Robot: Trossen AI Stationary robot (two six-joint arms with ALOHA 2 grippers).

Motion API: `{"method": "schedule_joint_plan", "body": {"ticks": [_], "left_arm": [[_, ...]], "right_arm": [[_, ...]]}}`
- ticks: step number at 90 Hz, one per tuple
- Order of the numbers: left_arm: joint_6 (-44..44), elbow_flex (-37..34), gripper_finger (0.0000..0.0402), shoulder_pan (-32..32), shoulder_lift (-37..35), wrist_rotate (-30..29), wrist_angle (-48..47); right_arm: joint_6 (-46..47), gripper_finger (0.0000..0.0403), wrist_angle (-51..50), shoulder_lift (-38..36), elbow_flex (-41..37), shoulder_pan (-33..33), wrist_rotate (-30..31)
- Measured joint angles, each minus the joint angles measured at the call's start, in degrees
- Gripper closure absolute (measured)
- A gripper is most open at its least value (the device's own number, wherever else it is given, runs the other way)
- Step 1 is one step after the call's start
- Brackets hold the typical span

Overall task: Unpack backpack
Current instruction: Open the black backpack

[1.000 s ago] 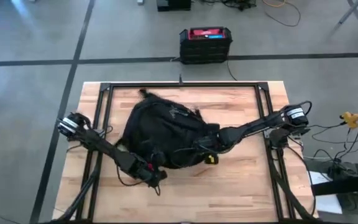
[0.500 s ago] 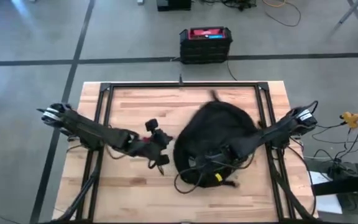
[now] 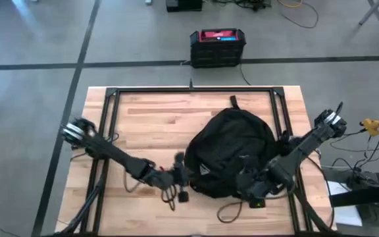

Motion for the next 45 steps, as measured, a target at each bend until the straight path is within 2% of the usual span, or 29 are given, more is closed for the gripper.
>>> {"method": "schedule_joint_plan", "body": {"ticks": [12,17,25,36,45], "left_arm": [[-1.84,3.44,0.0402,0.67,6.21,0.42,-6.05],[-3.41,4.67,0.0402,0.88,6.92,-0.81,-12.33],[-6.39,5.85,0.0402,1.00,5.67,-6.34,-25.56],[-9.59,6.74,0.0402,1.48,0.11,-14.75,-44.40],[-12.08,6.94,0.0402,1.61,-6.44,-17.08,-52.13]], "right_arm": [[5.36,0.0327,0.02,0.76,-3.96,0.40,-0.55],[5.93,0.0332,0.50,0.99,-5.11,0.40,-0.43],[3.84,0.0338,2.83,1.47,-6.42,-0.36,1.71],[-3.32,0.0343,8.60,1.79,-6.58,-2.65,12.04],[-9.45,0.0340,13.70,1.63,-5.46,-4.77,22.18]]}}
